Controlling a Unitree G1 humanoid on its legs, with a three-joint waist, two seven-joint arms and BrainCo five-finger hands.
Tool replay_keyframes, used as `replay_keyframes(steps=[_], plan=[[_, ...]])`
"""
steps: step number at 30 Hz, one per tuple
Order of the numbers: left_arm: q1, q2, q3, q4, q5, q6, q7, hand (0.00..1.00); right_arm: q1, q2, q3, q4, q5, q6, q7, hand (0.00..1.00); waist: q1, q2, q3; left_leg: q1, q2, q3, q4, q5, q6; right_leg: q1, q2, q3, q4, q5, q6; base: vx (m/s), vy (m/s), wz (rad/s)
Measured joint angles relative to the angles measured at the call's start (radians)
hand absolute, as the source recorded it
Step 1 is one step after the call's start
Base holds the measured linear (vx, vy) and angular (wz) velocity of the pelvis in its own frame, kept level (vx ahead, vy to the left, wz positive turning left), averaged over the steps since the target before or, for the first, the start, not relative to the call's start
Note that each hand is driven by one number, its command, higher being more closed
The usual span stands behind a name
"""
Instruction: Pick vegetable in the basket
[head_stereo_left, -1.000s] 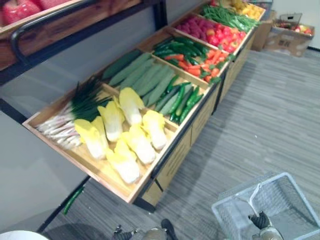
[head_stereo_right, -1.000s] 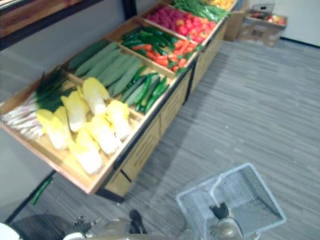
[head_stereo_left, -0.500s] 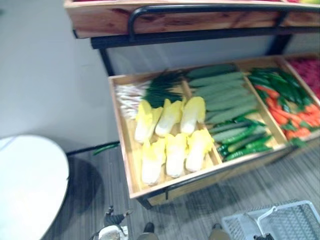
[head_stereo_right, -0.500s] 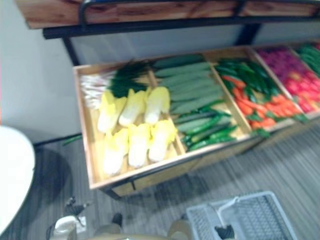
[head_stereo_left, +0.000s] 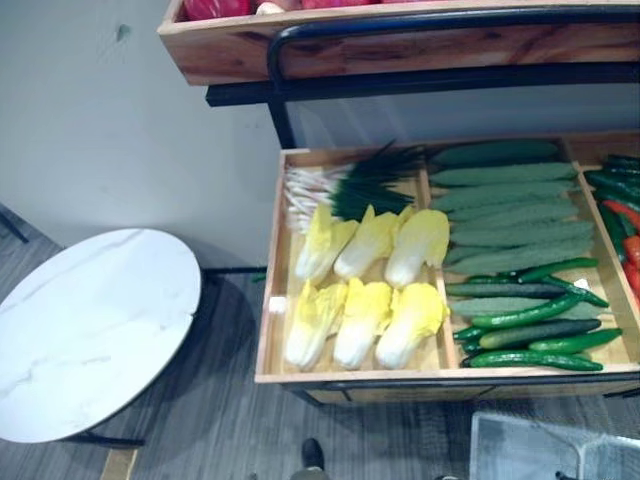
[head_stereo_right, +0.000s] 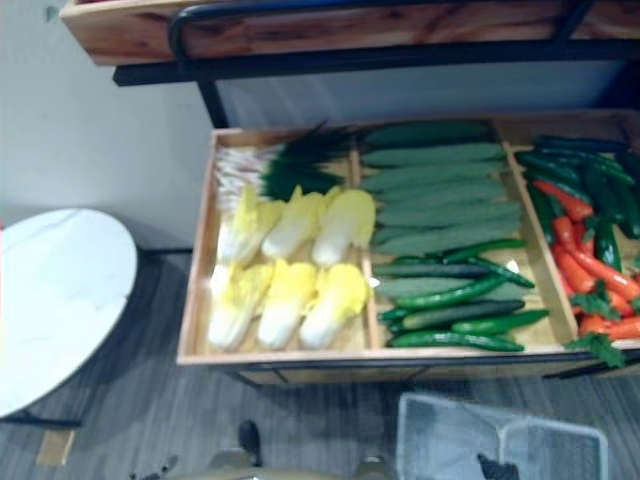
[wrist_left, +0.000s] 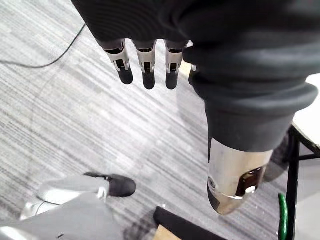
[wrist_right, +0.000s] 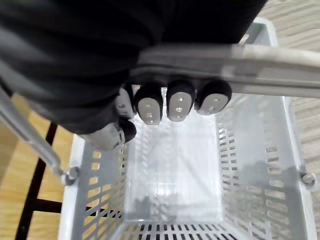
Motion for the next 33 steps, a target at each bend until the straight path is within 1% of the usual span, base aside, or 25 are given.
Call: replay_keyframes(steps=[3, 5, 6, 7, 8, 10, 12, 13, 15, 16, 17, 18, 19, 20, 22, 24, 26, 27, 28, 29, 33], plan=[[0.0, 0.005, 0.042, 0.0, 0.024, 0.001, 0.001, 0.0, 0.011, 0.023, -0.058, 0.027, 0.0, 0.022, -0.002, 1.0, 0.001, -0.007, -0.006, 0.007, -0.002, 0.024, -0.005, 0.0, 0.0, 0.003, -0.003, 0.005, -0.01, 0.008, 0.003, -0.03, 0.066, -0.03], [0.002, 0.004, 0.058, 0.0, 0.037, 0.001, 0.0, 0.0, 0.027, 0.034, -0.08, 0.027, 0.0, 0.028, -0.003, 1.0, 0.0, -0.003, -0.011, 0.016, 0.004, 0.028, -0.006, 0.0, 0.0, 0.008, 0.002, 0.007, -0.01, 0.009, 0.001, -0.07, 0.012, -0.08], [0.002, 0.002, 0.07, 0.0, 0.042, 0.001, 0.0, 0.0, 0.039, 0.036, -0.089, 0.027, 0.0, 0.028, -0.003, 1.0, -0.001, 0.005, -0.022, 0.017, 0.009, 0.036, -0.01, -0.001, -0.001, 0.008, 0.003, 0.007, -0.01, 0.009, 0.001, -0.09, 0.009, -0.06], [0.002, -0.002, 0.076, 0.0, 0.042, 0.001, 0.0, 0.0, 0.052, 0.034, -0.1, 0.024, -0.001, 0.028, -0.002, 1.0, -0.002, 0.006, -0.029, 0.017, 0.017, 0.053, -0.012, -0.007, 0.004, 0.007, 0.009, 0.006, -0.011, 0.012, -0.002, -0.11, 0.012, -0.05], [0.002, -0.005, 0.078, 0.0, 0.042, 0.001, 0.0, 0.0, 0.062, 0.032, -0.111, 0.023, -0.002, 0.029, -0.002, 1.0, -0.001, 0.017, -0.039, 0.019, 0.024, 0.057, -0.012, -0.021, 0.007, 0.008, 0.014, 0.004, -0.011, 0.012, -0.002, -0.09, 0.013, -0.03], [0.002, -0.008, 0.079, -0.003, 0.042, 0.001, 0.0, 0.0, 0.081, 0.031, -0.114, 0.016, -0.002, 0.029, -0.002, 1.0, 0.0, 0.027, -0.052, 0.028, 0.024, 0.068, -0.012, -0.032, 0.002, 0.016, 0.013, 0.006, -0.011, 0.01, -0.008, -0.07, 0.017, -0.04], [0.0, -0.011, 0.074, -0.039, 0.042, 0.002, 0.002, 0.0, 0.091, 0.033, -0.114, 0.013, -0.002, 0.029, 0.001, 1.0, -0.003, 0.028, -0.056, 0.032, 0.022, 0.075, -0.012, -0.038, 0.007, 0.02, 0.01, 0.003, -0.011, 0.007, -0.003, -0.06, 0.025, 0.03], [0.002, -0.011, 0.052, -0.091, 0.045, 0.004, 0.008, 0.0, 0.098, 0.035, -0.117, 0.012, -0.002, 0.029, 0.002, 1.0, -0.003, 0.026, -0.057, 0.026, 0.02, 0.078, -0.012, -0.038, 0.007, 0.02, 0.008, -0.01, -0.012, 0.007, -0.003, -0.04, 0.04, 0.25], [0.013, -0.009, -0.02, -0.217, 0.099, 0.001, 0.038, 0.0, 0.115, 0.042, -0.117, 0.011, -0.002, 0.029, 0.002, 1.0, -0.002, 0.019, -0.061, 0.011, 0.011, 0.077, -0.012, -0.038, 0.007, 0.02, -0.002, -0.029, -0.012, 0.007, -0.003, -0.01, 0.047, 0.32], [0.03, -0.009, -0.067, -0.322, 0.133, -0.006, 0.046, 0.0, 0.123, 0.045, -0.117, 0.01, -0.002, 0.029, 0.001, 1.0, 0.004, 0.013, -0.062, 0.009, 0.003, 0.077, -0.012, -0.038, 0.008, 0.022, -0.011, -0.033, -0.011, 0.007, -0.002, 0.04, 0.058, 0.19], [0.048, -0.005, -0.1, -0.415, 0.167, -0.015, 0.059, 0.0, 0.13, 0.051, -0.117, 0.006, -0.002, 0.029, -0.003, 1.0, 0.008, 0.008, -0.064, 0.011, -0.004, 0.078, -0.012, -0.039, 0.013, 0.026, -0.019, -0.033, -0.012, 0.008, -0.001, 0.06, 0.07, 0.12], [0.056, -0.004, -0.11, -0.458, 0.183, -0.022, 0.069, 0.0, 0.133, 0.057, -0.117, 0.004, -0.002, 0.027, -0.005, 1.0, 0.008, 0.004, -0.066, 0.012, -0.009, 0.076, -0.012, -0.04, 0.016, 0.03, -0.022, -0.034, -0.014, 0.01, 0.0, 0.08, 0.053, 0.09], [0.077, -0.001, -0.137, -0.548, 0.219, -0.04, 0.086, 0.0, 0.143, 0.071, -0.117, -0.01, -0.001, 0.025, -0.01, 1.0, 0.008, -0.003, -0.07, 0.014, -0.015, 0.074, -0.012, -0.042, 0.023, 0.038, -0.028, -0.039, -0.021, 0.014, -0.003, 0.07, 0.036, 0.09], [0.085, 0.001, -0.148, -0.583, 0.236, -0.049, 0.096, 0.0, 0.148, 0.079, -0.117, -0.016, -0.002, 0.025, -0.013, 1.0, 0.008, -0.006, -0.074, 0.014, -0.018, 0.074, -0.012, -0.042, 0.025, 0.04, -0.03, -0.04, -0.025, 0.017, 0.001, 0.1, 0.036, 0.07], [0.103, 0.003, -0.196, -0.731, 0.29, -0.07, 0.132, 0.0, 0.149, 0.093, -0.116, -0.018, -0.002, 0.024, -0.014, 1.0, 0.008, -0.012, -0.076, 0.018, -0.027, 0.072, -0.012, -0.038, 0.032, 0.048, -0.036, -0.041, -0.029, 0.022, 0.008, 0.1, 0.021, 0.05], [0.104, -0.001, -0.221, -0.818, 0.329, -0.076, 0.156, 0.0, 0.153, 0.098, -0.116, -0.019, -0.002, 0.024, -0.015, 1.0, 0.008, -0.014, -0.078, 0.03, -0.029, 0.073, -0.012, -0.039, 0.032, 0.062, -0.037, -0.042, -0.038, 0.024, 0.012, 0.1, 0.002, 0.0], [0.102, -0.012, -0.244, -0.915, 0.348, -0.076, 0.165, 0.0, 0.154, 0.098, -0.115, -0.013, -0.003, 0.024, -0.015, 1.0, 0.007, -0.024, -0.082, 0.032, -0.029, 0.076, -0.012, -0.039, 0.032, 0.069, -0.034, -0.04, -0.043, 0.027, 0.016, 0.08, -0.008, -0.03], [0.1, -0.019, -0.259, -0.966, 0.352, -0.076, 0.168, 0.0, 0.154, 0.097, -0.115, -0.013, -0.006, 0.024, -0.015, 1.0, 0.007, -0.015, -0.088, 0.033, -0.029, 0.076, -0.012, -0.039, 0.032, 0.069, -0.033, -0.037, -0.043, 0.027, 0.016, 0.06, -0.011, -0.04], [0.096, -0.032, -0.279, -1.026, 0.36, -0.076, 0.173, 0.0, 0.153, 0.096, -0.115, -0.013, -0.012, 0.024, -0.015, 1.0, 0.006, -0.025, -0.083, 0.033, -0.028, 0.079, -0.012, -0.039, 0.032, 0.068, -0.032, -0.032, -0.043, 0.027, 0.016, 0.06, -0.013, -0.05], [0.092, -0.038, -0.303, -1.069, 0.362, -0.077, 0.178, 0.0, 0.154, 0.095, -0.115, -0.012, -0.014, 0.024, -0.015, 1.0, 0.006, -0.023, -0.086, 0.034, -0.028, 0.081, -0.012, -0.039, 0.032, 0.068, -0.032, -0.029, -0.043, 0.027, 0.016, 0.04, -0.009, -0.05], [0.049, -0.065, -0.344, -1.102, 0.357, -0.077, 0.186, 0.0, 0.153, 0.088, -0.11, -0.01, -0.017, 0.025, -0.013, 1.0, 0.001, -0.023, -0.087, 0.045, -0.024, 0.099, -0.012, -0.039, 0.031, 0.068, -0.031, -0.015, -0.04, 0.028, 0.017, 0.01, -0.003, -0.11]])
